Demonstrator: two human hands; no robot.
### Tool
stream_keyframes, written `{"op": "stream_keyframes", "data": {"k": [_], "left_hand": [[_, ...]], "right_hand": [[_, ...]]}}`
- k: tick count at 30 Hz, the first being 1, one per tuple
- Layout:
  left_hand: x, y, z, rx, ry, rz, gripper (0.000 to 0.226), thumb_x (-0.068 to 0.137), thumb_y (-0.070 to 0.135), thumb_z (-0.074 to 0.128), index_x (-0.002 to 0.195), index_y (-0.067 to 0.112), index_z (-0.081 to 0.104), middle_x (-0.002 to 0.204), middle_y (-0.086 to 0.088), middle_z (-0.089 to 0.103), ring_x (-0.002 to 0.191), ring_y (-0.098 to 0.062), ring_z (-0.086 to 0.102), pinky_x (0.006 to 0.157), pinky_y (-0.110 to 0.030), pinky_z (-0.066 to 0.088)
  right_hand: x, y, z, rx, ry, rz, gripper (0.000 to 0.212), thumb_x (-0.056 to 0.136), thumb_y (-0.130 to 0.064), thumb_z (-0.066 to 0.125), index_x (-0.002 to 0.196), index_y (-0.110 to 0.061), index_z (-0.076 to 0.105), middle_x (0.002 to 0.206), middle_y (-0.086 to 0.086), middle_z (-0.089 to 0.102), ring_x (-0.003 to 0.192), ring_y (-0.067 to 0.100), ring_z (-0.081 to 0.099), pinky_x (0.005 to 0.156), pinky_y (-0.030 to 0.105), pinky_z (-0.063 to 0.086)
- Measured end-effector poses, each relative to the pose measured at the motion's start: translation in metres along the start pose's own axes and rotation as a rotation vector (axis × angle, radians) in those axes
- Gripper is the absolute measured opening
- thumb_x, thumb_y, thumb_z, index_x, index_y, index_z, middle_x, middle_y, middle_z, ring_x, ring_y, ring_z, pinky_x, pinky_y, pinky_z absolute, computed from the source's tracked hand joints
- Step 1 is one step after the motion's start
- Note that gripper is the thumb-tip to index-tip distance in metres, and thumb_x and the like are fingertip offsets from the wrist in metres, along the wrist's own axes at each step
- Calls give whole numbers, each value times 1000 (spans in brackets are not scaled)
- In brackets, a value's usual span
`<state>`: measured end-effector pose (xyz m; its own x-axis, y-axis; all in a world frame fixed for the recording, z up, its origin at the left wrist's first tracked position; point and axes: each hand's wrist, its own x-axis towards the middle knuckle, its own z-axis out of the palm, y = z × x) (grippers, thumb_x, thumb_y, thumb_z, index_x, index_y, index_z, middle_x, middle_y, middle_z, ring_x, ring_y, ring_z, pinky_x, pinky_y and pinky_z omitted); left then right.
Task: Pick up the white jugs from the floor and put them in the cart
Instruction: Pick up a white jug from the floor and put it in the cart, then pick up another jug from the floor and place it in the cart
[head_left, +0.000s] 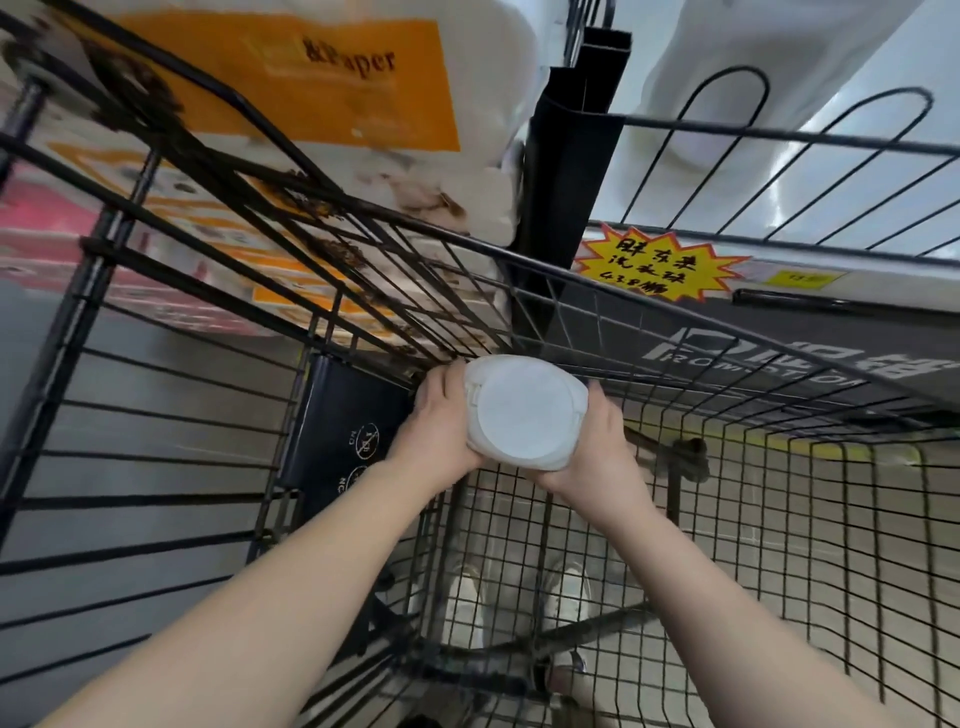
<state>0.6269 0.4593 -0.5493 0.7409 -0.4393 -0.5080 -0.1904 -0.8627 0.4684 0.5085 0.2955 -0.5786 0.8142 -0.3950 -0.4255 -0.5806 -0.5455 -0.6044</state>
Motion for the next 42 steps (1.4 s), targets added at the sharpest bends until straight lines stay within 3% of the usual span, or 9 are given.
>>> {"op": "stream_keyframes", "data": {"k": [4, 7, 11, 18, 23, 30, 33, 37, 42], "left_hand": [[-12, 6, -10, 33, -32, 12, 121, 75, 29, 89, 163, 24, 7, 165, -6, 15, 154, -27, 18, 113, -50, 41], [-24, 15, -23, 29, -16, 35, 121, 73, 34, 92, 163, 24, 11, 163, -4, 19, 153, -26, 21, 114, -48, 41], [-43, 37, -45, 7, 25, 46, 120, 73, 35, 92, 164, 27, 14, 165, -1, 21, 154, -24, 24, 118, -48, 39], [-98, 84, -99, -75, 71, 127, 111, 78, 44, 88, 164, 29, 19, 168, 3, 21, 156, -19, 24, 125, -45, 31], [-149, 129, -152, -143, 187, 354, 98, 83, 55, 81, 162, 36, 25, 162, 11, 31, 152, -5, 27, 125, -38, 31], [-221, 202, -221, -240, 308, 693, 88, 83, 50, 80, 157, 35, 34, 152, 22, 41, 144, 9, 35, 119, -20, 33], [-245, 229, -238, -299, 286, 819, 86, 84, 43, 81, 156, 30, 37, 151, 24, 43, 144, 8, 38, 117, -14, 34], [-265, 259, -241, -322, 252, 978, 84, 84, 40, 82, 155, 29, 39, 153, 19, 44, 146, 1, 39, 116, -19, 38], [-287, 305, -215, -346, 121, 1131, 84, 84, 38, 82, 156, 25, 39, 154, 14, 45, 147, -3, 41, 119, -28, 41]], "right_hand": [[-10, -8, -16, -24, -28, -60, 128, 69, -49, 92, 165, -16, 14, 162, 8, 29, 148, 27, 37, 116, 47, 44], [-18, -20, -33, -13, -51, -78, 124, 74, -55, 89, 166, -18, 15, 166, 5, 27, 152, 23, 33, 121, 43, 37], [-32, -39, -58, 5, -65, -78, 116, 84, -43, 86, 168, -18, 11, 171, 4, 25, 156, 21, 29, 127, 37, 29], [-85, -83, -129, 154, 27, -203, 97, 91, -44, 80, 166, -28, 21, 163, -6, 37, 150, 12, 40, 124, 35, 37], [-136, -124, -200, 147, 173, -353, 89, 94, -49, 74, 165, -27, 26, 163, -9, 38, 151, 6, 36, 125, 35, 35], [-222, -164, -284, 260, 430, -424, 83, 92, -47, 78, 160, -30, 34, 153, -15, 47, 143, -4, 42, 121, 26, 38], [-262, -170, -306, 368, 548, -431, 79, 90, -47, 80, 155, -37, 37, 150, -20, 50, 142, -2, 47, 119, 29, 42], [-310, -167, -323, 459, 707, -409, 80, 88, -46, 79, 157, -32, 40, 150, -22, 52, 140, 3, 52, 116, 35, 46], [-369, -138, -335, 486, 870, -340, 78, 90, -42, 77, 157, -28, 41, 150, -17, 54, 140, 4, 52, 117, 22, 42]]}}
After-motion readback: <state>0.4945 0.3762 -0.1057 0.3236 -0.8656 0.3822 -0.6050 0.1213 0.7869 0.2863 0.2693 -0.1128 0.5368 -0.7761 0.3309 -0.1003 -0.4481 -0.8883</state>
